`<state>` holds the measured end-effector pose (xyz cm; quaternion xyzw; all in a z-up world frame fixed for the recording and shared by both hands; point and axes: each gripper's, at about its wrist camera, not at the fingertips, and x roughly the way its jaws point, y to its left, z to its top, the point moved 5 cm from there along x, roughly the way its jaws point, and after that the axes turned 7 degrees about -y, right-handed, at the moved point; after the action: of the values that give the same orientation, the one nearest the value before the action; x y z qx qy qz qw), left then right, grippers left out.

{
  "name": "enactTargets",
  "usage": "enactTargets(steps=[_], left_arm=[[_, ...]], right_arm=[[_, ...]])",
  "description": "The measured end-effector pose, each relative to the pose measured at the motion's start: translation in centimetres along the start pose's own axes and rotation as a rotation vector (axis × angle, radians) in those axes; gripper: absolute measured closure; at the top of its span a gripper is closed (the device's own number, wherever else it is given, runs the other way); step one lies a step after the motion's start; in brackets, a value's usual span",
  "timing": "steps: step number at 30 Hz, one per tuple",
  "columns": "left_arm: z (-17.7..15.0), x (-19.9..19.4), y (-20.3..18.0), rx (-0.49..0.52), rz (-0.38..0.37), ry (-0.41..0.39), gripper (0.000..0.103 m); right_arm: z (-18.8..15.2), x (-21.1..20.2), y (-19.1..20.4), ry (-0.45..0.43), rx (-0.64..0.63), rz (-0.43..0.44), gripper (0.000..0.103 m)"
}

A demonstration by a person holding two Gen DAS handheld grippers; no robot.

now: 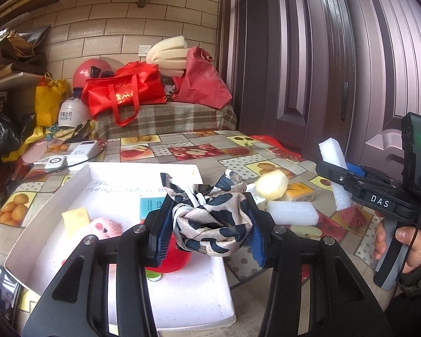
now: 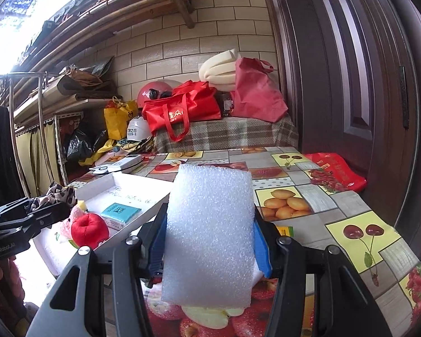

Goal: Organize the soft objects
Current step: 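Carry the scarf in the left gripper and foam sheet in the right over the tray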

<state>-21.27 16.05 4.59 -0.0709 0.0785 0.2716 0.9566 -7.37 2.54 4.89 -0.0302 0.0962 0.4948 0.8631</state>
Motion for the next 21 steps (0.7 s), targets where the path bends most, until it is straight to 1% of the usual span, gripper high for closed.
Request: enactTargets(steps=[9,16,21], left_arm=[[-0.1,0.0,2.2,-0.026,0.063,0.008,0.057],[-0.4,-0.2,5.0,-0.054,0.129,-0.001,0.057],[-0.5,-0.2,6.1,-0.078,0.146,0.007,0.057]], right_arm=[[0.0,0.4,1.0,0.002,-0.002,0.009,0.050],[-0.2,1.6,2.6,0.025,-0.003,0.050,0.050],[-0.4,2.5,4.7,0.042,-0.038,0.092,0.050]])
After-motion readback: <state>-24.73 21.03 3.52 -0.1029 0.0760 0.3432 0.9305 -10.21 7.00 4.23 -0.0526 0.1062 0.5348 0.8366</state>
